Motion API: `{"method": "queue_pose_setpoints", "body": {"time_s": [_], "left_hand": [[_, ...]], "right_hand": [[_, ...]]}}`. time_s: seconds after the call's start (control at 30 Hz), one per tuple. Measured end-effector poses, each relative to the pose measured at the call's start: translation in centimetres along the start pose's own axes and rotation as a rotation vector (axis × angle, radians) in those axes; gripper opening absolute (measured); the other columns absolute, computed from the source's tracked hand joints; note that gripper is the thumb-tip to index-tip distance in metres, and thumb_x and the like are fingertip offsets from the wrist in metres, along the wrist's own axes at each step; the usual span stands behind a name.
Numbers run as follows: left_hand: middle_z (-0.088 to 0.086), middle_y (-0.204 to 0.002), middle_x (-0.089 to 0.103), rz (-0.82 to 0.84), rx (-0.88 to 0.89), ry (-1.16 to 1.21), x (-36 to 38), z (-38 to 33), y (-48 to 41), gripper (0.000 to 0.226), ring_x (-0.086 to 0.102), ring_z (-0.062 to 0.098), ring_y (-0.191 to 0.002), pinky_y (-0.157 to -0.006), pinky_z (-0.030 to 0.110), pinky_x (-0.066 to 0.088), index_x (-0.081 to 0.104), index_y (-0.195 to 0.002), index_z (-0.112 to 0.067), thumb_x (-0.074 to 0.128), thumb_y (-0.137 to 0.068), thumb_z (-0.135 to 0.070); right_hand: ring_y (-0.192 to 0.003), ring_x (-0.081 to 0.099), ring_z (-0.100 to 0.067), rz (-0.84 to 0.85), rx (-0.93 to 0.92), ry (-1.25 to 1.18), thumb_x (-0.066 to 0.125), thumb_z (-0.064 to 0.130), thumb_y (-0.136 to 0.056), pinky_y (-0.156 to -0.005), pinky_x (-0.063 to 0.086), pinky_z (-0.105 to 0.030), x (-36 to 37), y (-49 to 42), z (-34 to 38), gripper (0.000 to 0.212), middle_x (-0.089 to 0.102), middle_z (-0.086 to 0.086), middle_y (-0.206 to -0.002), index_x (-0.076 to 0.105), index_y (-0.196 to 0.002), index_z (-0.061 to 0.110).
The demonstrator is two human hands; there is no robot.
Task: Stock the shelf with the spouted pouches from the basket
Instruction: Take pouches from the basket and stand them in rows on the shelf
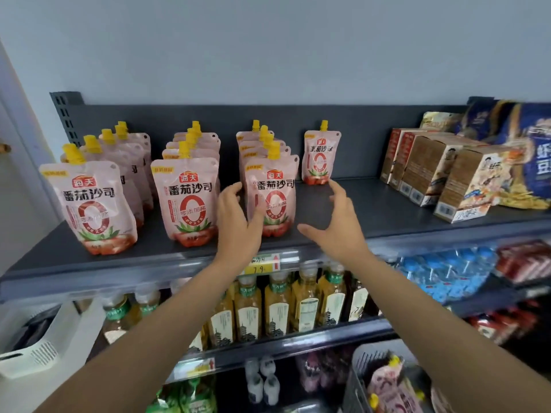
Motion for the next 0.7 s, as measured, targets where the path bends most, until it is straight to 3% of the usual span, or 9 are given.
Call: {"method": "queue_pose_setpoints", "body": {"time_s": [0.07,0.13,0.27,0.4,0.5,0.63,0.7], "left_hand": [[0.001,-0.136,0.037,-0.008,0.153,-0.049,0.3,-2.3,2.3,0.054,0.036,0.015,-0.126,-0.105,0.037,0.036,0.035,-0.134,-0.016,0.058,-0.090,-0.037],[0.008,-0.138,0.039,0.086,0.311,-0.130,2.3,-4.9,4.8,0.060,0.037,0.017,-0.124,-0.102,0.031,0.034,0.034,-0.137,-0.014,0.054,-0.089,-0.045],[0.007,-0.132,0.050,0.349,0.643,-0.462,9.3,-8.2,10.9,0.069,0.046,0.023,-0.120,-0.099,0.036,0.038,0.039,-0.138,-0.011,0.049,-0.088,-0.058],[0.005,-0.128,0.056,0.555,0.673,-0.527,16.0,-8.2,17.1,0.074,0.053,0.025,-0.112,-0.090,0.038,0.044,0.045,-0.136,-0.011,0.052,-0.082,-0.062],[0.004,-0.130,0.053,0.723,0.637,-0.562,21.2,-6.8,21.3,0.078,0.052,0.024,-0.111,-0.088,0.038,0.044,0.036,-0.141,-0.012,0.045,-0.083,-0.063],[0.003,-0.137,0.046,0.917,0.569,-0.672,28.1,-3.1,26.7,0.076,0.046,0.023,-0.120,-0.095,0.038,0.039,0.024,-0.144,-0.014,0.042,-0.086,-0.060],[0.006,-0.139,0.044,1.009,0.509,-0.731,31.5,-0.8,29.1,0.074,0.044,0.024,-0.122,-0.099,0.040,0.039,0.020,-0.145,-0.012,0.042,-0.088,-0.055]], "right_hand": [[-0.130,0.036,-0.019,-0.046,-0.017,0.135,0.073,0.031,-0.079,-0.100,0.035,-0.029,-3.2,1.5,-0.8,0.081,0.035,-0.002,-0.141,0.025,-0.144,0.026],[-0.124,0.040,-0.018,-0.083,-0.013,0.215,0.065,0.022,-0.084,-0.091,0.034,-0.022,-6.4,3.6,-2.0,0.064,0.037,0.001,-0.138,0.034,-0.140,0.028],[-0.092,0.050,-0.014,-0.109,0.062,0.346,0.062,0.022,-0.086,-0.073,0.038,-0.023,-11.1,8.5,-5.4,0.054,0.040,0.001,-0.133,0.041,-0.136,0.027],[-0.094,0.052,-0.017,-0.032,0.279,0.394,0.062,0.022,-0.086,-0.074,0.040,-0.027,-13.5,13.0,-12.5,0.051,0.042,-0.004,-0.135,0.045,-0.133,0.021],[-0.093,0.059,-0.024,0.066,0.467,0.420,0.061,0.024,-0.085,-0.073,0.044,-0.028,-14.3,16.0,-19.3,0.053,0.043,-0.009,-0.138,0.044,-0.134,0.018],[-0.085,0.057,-0.021,0.201,0.698,0.426,0.065,0.027,-0.082,-0.073,0.047,-0.029,-14.5,19.5,-29.3,0.058,0.051,-0.010,-0.128,0.044,-0.134,0.013],[-0.099,0.057,-0.025,0.278,0.789,0.413,0.069,0.029,-0.078,-0.082,0.046,-0.031,-14.0,21.0,-34.3,0.062,0.055,-0.012,-0.123,0.045,-0.131,0.010]]}}
Point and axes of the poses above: each hand's wrist, its own y-axis away from the middle knuckle, its own x-axis out of the palm, z = x × y, the point moved 10 cm from there along -y, towards the middle knuckle
